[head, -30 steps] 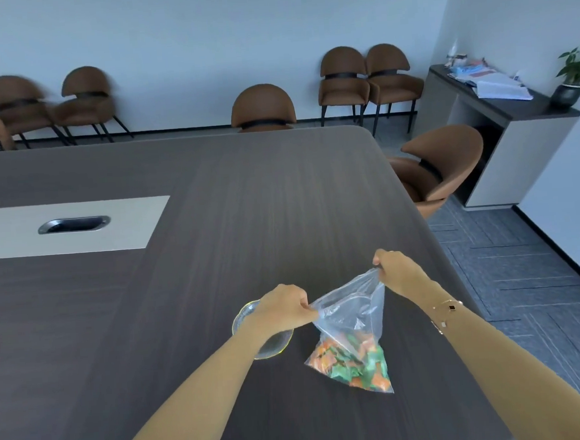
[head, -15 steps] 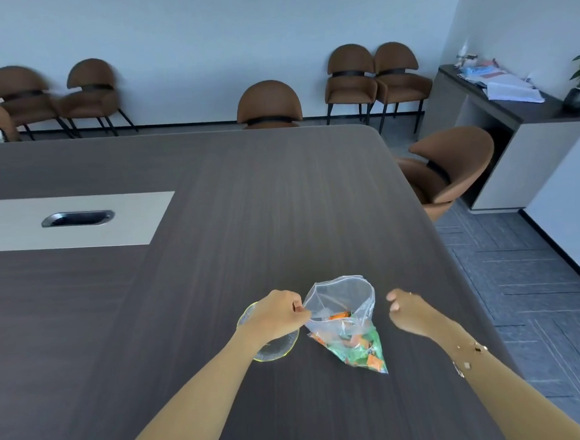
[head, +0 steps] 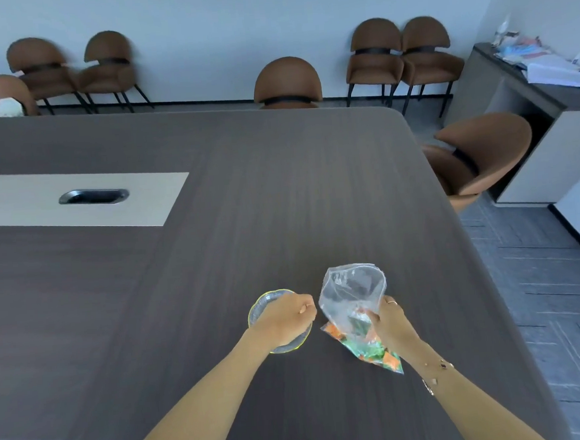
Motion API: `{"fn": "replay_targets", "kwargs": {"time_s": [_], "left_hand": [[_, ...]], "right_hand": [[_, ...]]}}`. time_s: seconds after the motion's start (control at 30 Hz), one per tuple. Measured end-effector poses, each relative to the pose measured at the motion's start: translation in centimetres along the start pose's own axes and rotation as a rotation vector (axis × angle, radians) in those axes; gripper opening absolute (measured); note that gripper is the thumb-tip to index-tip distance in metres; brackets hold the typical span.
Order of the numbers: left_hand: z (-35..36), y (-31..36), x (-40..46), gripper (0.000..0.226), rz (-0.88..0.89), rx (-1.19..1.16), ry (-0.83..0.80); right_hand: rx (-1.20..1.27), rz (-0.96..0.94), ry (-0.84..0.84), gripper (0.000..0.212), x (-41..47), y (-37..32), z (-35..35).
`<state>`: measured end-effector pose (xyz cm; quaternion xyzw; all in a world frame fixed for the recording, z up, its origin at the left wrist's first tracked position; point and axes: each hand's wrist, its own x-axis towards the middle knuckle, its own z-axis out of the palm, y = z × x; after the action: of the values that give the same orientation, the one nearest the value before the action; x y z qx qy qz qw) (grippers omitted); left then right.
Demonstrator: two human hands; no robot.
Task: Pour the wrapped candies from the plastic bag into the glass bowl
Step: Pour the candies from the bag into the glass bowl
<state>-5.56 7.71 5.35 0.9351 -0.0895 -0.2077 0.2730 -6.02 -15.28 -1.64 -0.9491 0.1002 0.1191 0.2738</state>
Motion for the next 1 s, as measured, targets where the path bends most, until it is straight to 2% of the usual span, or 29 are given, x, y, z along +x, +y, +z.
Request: {"fn": "replay_targets", "kwargs": {"time_s": [0.07,0.2,0.3,0.43,0.5,0.57,0.67,0.8,0.93,1.0], "left_hand": [[0.3,-0.7,0.1,0.031,-0.047,-0.02,-0.033],[1.2,-2.3,-0.1,0.032,-0.084,0.067,-0.214],[2.1,-2.8,-0.7,0.061,-0.049,0.12,-0.308],[3.9,-3.0,-1.0,0.097,0.008,0.144,-0.293],[4.6,-2.7,-1.3,0.105,0.055,0.055,-0.248],[4.8,-2.3,-1.9,0.098,0.059,-0.084,-0.217],[5.1,-2.4,-2.4,0.068,0.04,-0.199,-0.231],[5.6,-3.5,-2.7,0.073,0.029,-0.339,-0.252],[5.5,-4.6,-3.4,0.05,-0.027,-0.361,-0.283],[5.3,-5.1,-3.7,0.048,-0.052,-0.368,-0.274]], "right_hand": [[0.102,0.013,0.008,0.021,-0.3,-0.6,-0.5],[0.209,0.02,-0.006,0.03,-1.2,-1.7,-2.2],[0.234,-0.016,-0.02,0.033,-1.3,-2.6,-3.3],[0.188,-0.106,-0.045,0.029,-1.8,-4.8,-4.1],[0.17,-0.16,-0.07,0.028,-2.2,-6.1,-4.2],[0.155,-0.221,-0.095,0.025,-2.7,-7.4,-4.4],[0.192,-0.273,-0.136,0.031,-3.3,-9.2,-4.9],[0.289,-0.249,-0.168,0.036,-2.7,-10.9,-4.5],[0.361,-0.18,-0.159,0.038,-1.5,-12.0,-2.8],[0.393,-0.154,-0.144,0.04,-1.2,-12.4,-2.0]]}}
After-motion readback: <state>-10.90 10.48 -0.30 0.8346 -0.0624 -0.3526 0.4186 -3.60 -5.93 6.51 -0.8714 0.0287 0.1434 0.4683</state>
